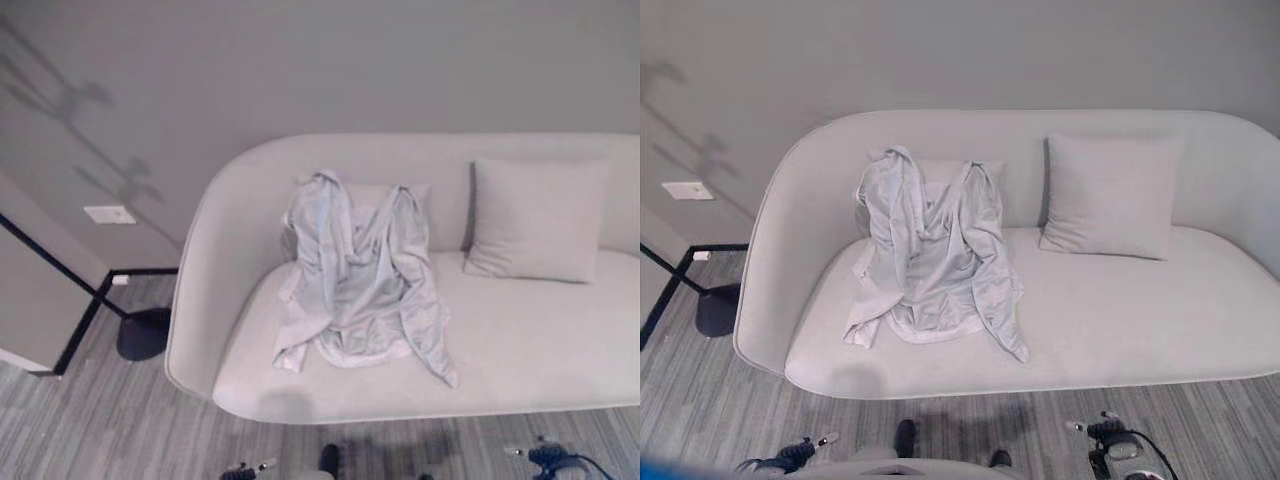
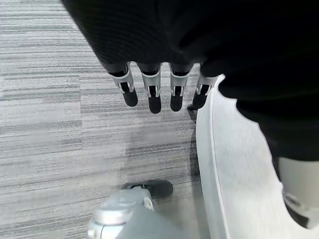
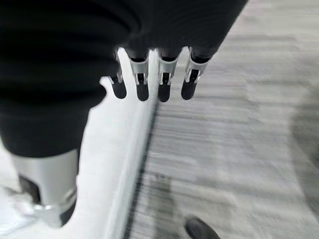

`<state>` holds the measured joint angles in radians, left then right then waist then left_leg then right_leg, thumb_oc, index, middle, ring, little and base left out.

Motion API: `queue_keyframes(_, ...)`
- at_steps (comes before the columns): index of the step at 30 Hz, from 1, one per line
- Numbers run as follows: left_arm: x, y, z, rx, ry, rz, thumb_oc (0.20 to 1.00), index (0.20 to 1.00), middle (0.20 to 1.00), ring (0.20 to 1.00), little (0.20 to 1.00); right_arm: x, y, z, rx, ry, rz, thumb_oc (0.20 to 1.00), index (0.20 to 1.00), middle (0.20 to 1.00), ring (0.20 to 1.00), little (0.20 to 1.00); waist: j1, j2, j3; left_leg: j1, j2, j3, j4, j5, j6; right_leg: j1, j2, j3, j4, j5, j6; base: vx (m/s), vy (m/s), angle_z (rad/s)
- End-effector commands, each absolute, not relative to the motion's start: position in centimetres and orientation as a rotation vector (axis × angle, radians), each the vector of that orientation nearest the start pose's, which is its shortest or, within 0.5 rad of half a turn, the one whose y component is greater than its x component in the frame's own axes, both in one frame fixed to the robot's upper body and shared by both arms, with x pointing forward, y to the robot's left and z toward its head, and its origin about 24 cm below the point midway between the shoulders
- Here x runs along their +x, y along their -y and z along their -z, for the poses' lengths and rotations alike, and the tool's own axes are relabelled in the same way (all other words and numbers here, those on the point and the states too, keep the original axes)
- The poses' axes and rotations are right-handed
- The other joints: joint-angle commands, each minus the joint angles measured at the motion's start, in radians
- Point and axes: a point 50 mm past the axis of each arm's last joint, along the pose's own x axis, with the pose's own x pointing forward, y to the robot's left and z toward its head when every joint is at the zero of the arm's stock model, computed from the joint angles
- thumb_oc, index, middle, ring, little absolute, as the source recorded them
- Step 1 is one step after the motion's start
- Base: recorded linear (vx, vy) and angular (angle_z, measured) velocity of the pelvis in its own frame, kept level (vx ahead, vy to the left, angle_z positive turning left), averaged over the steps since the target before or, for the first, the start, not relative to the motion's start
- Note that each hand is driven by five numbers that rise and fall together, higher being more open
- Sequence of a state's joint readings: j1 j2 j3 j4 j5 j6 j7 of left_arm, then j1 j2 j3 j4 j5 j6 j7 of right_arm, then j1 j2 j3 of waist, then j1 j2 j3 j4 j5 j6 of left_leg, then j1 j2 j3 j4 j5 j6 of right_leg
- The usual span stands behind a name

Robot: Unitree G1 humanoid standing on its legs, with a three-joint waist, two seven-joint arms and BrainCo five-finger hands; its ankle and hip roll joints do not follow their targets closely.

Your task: Hang the clothes on the sofa on the clothes rack.

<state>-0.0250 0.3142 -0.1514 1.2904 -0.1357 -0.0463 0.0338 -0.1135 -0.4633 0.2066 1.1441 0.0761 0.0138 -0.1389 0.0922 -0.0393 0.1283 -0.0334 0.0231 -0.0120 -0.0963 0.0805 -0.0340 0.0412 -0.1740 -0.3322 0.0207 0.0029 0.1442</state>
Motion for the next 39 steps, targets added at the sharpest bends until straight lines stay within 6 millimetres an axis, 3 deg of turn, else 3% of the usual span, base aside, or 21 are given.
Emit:
queue_keyframes(1, 11.5, -27.8, 14.2, 0.317, -1.125, -0.196, 1.000, 1.000, 1.000, 1.000, 1.000, 20.0, 30.9, 8.6, -0.643, -0.837, 0.222, 1.000, 1.000, 1.000, 1.000, 1.000, 0.009, -0.022, 0.078, 0.015, -0.026, -0.012, 0.073, -0.097, 0.019, -0.123, -0.094, 0.116, 0.190, 0.094, 0.059, -0.03, 0.110, 0.16)
queue_keyframes(4, 11.4, -27.7, 14.3, 0.331, -1.130, -0.188, 1.000, 1.000, 1.000, 1.000, 1.000, 20.7, 29.8, 8.6, -0.660, -0.812, 0.182, 1.000, 1.000, 1.000, 1.000, 1.000, -0.001, -0.007, 0.089, 0.036, -0.023, -0.041, 0.068, -0.102, 0.025, -0.183, -0.064, 0.207, 0.265, 0.105, 0.041, 0.04, 0.019, 0.47)
queue_keyframes(5, 11.4, -27.8, 14.3, 0.333, -1.128, -0.188, 1.000, 1.000, 1.000, 1.000, 1.000, 20.6, 29.5, 8.8, -0.663, -0.815, 0.170, 1.000, 1.000, 1.000, 1.000, 1.000, -0.001, -0.009, 0.085, 0.043, -0.023, -0.047, 0.063, -0.104, 0.021, -0.189, -0.049, 0.215, 0.227, 0.085, 0.036, 0.16, -0.117, 0.73)
queue_keyframes(6, 12.1, -27.9, 14.0, 0.339, -1.111, -0.190, 1.000, 1.000, 1.000, 1.000, 1.000, 20.4, 28.9, 9.3, -0.658, -0.829, 0.151, 1.000, 1.000, 1.000, 1.000, 1.000, -0.009, -0.017, 0.095, 0.066, -0.031, -0.068, 0.046, -0.109, 0.011, -0.203, -0.017, 0.196, 0.099, 0.092, 0.043, 0.13, -0.115, 0.62)
queue_keyframes(7, 12.1, -27.9, 14.0, 0.339, -1.111, -0.190, 1.000, 1.000, 1.000, 1.000, 1.000, 20.4, 28.9, 9.3, -0.658, -0.829, 0.151, 1.000, 1.000, 1.000, 1.000, 1.000, -0.009, -0.017, 0.096, 0.067, -0.030, -0.068, 0.046, -0.109, 0.011, -0.202, -0.016, 0.196, 0.098, 0.092, 0.043, 0.19, -0.196, 0.44)
queue_keyframes(8, 11.7, -28.1, 14.1, 0.374, -1.135, -0.181, 1.000, 1.000, 1.000, 1.000, 1.000, 18.8, 29.0, 10.3, -0.683, -0.897, 0.135, 1.000, 1.000, 1.000, 1.000, 1.000, -0.032, -0.032, 0.102, 0.077, -0.035, -0.089, 0.042, -0.120, 0.000, -0.169, 0.017, 0.220, -0.041, 0.087, 0.064, 0.10, -0.100, 0.30)
queue_keyframes(12, 11.8, -27.7, 14.2, 0.325, -1.122, -0.207, 1.000, 1.000, 1.000, 1.000, 1.000, 17.3, 27.8, 11.5, -0.647, -0.937, 0.105, 1.000, 1.000, 1.000, 1.000, 1.000, -0.030, -0.045, 0.076, 0.083, -0.025, -0.106, 0.011, -0.102, -0.013, -0.137, 0.044, 0.222, -0.080, 0.108, 0.059, 0.17, -0.176, 0.61)
queue_keyframes(19, 13.6, -25.1, 14.3, 0.248, -1.044, -0.195, 1.000, 1.000, 1.000, 1.000, 1.000, 15.2, 27.3, 12.6, -0.583, -0.985, 0.138, 1.000, 1.000, 1.000, 1.000, 1.000, -0.044, -0.042, 0.064, 0.029, 0.013, -0.117, 0.009, -0.064, -0.060, -0.098, 0.043, 0.129, -0.108, 0.093, 0.052, 0.07, -0.126, 0.54)
queue_keyframes(26, 15.1, -25.7, 13.3, 0.330, -0.963, -0.168, 1.000, 1.000, 1.000, 1.000, 1.000, 17.2, 28.4, 10.7, -0.573, -0.855, 0.197, 1.000, 1.000, 1.000, 1.000, 1.000, -0.060, -0.024, 0.050, 0.046, 0.018, -0.069, 0.009, -0.077, -0.058, -0.080, 0.039, 0.136, -0.108, 0.087, 0.056, 0.05, 0.022, 0.05)
queue_keyframes(28, 18.8, -26.7, 10.6, 0.421, -0.787, -0.173, 1.000, 1.000, 1.000, 1.000, 1.000, 20.0, 29.7, 7.7, -0.552, -0.688, 0.273, 1.000, 1.000, 1.000, 1.000, 1.000, -0.071, -0.014, 0.060, 0.045, 0.014, -0.054, 0.009, -0.083, -0.052, -0.093, 0.034, 0.157, -0.108, 0.097, 0.063, 0.01, 0.078, -0.21)
queue_keyframes(29, 18.9, -26.7, 10.6, 0.421, -0.787, -0.173, 1.000, 1.000, 1.000, 1.000, 1.000, 20.0, 29.7, 7.7, -0.552, -0.688, 0.273, 1.000, 1.000, 1.000, 1.000, 1.000, -0.071, -0.014, 0.060, 0.045, 0.014, -0.054, 0.009, -0.083, -0.052, -0.093, 0.034, 0.157, -0.108, 0.097, 0.063, -0.06, 0.053, -0.21)
queue_keyframes(31, 25.0, -26.9, 5.3, 0.490, -0.503, -0.200, 1.000, 1.000, 1.000, 1.000, 1.000, 24.1, 30.7, 3.3, -0.565, -0.483, 0.333, 1.000, 1.000, 1.000, 1.000, 1.000, -0.082, -0.003, 0.082, 0.021, 0.006, -0.041, 0.009, -0.082, -0.046, -0.136, 0.027, 0.174, -0.108, 0.112, 0.070, -0.11, 0.052, -0.29)
queue_keyframes(32, 25.0, -26.9, 5.3, 0.491, -0.502, -0.200, 1.000, 1.000, 1.000, 1.000, 1.000, 24.2, 30.7, 3.3, -0.565, -0.482, 0.333, 1.000, 1.000, 1.000, 1.000, 1.000, -0.081, -0.003, 0.082, 0.020, 0.006, -0.040, 0.009, -0.082, -0.046, -0.137, 0.027, 0.174, -0.108, 0.112, 0.070, -0.09, 0.042, -0.22)
queue_keyframes(34, 28.4, -26.4, 1.6, 0.535, -0.331, -0.202, 1.000, 1.000, 1.000, 1.000, 1.000, 26.5, 30.7, 0.7, -0.575, -0.374, 0.351, 1.000, 1.000, 1.000, 1.000, 1.000, -0.086, 0.002, 0.094, 0.002, 0.002, -0.034, 0.009, -0.079, -0.046, -0.161, 0.022, 0.185, -0.108, 0.121, 0.074, -0.06, 0.021, -0.13)
queue_keyframes(35, 28.4, -26.4, 1.5, 0.535, -0.330, -0.203, 1.000, 1.000, 1.000, 1.000, 1.000, 26.5, 30.7, 0.7, -0.575, -0.373, 0.352, 1.000, 1.000, 1.000, 1.000, 1.000, -0.085, 0.002, 0.095, 0.002, 0.002, -0.033, 0.009, -0.079, -0.046, -0.161, 0.022, 0.185, -0.108, 0.121, 0.074, -0.13, 0.020, -0.10)
queue_keyframes(37, 34.1, -23.8, -6.2, 0.651, -0.029, -0.178, 1.000, 1.000, 1.000, 1.000, 1.000, 31.2, 29.7, -4.8, -0.603, -0.176, 0.365, 1.000, 1.000, 1.000, 1.000, 1.000, -0.097, 0.011, 0.126, -0.054, -0.008, -0.025, 0.009, -0.061, -0.048, -0.224, 0.016, 0.200, -0.108, 0.145, 0.080, -0.18, 0.029, -0.10)
queue_keyframes(38, 34.1, -23.8, -6.3, 0.651, -0.027, -0.179, 1.000, 1.000, 1.000, 1.000, 1.000, 31.3, 29.7, -4.9, -0.602, -0.174, 0.366, 1.000, 1.000, 1.000, 1.000, 1.000, -0.096, 0.010, 0.126, -0.057, -0.008, -0.024, 0.009, -0.061, -0.048, -0.227, 0.016, 0.201, -0.108, 0.146, 0.080, -0.12, 0.024, -0.10)
queue_keyframes(39, 35.3, -23.4, -8.1, 0.702, 0.028, -0.183, 1.000, 1.000, 1.000, 1.000, 1.000, 32.4, 29.1, -6.1, -0.598, -0.130, 0.359, 1.000, 1.000, 1.000, 1.000, 1.000, -0.101, 0.013, 0.131, -0.071, -0.010, -0.021, 0.009, -0.056, -0.049, -0.243, 0.015, 0.204, -0.108, 0.153, 0.082, -0.06, 0.009, -0.10)
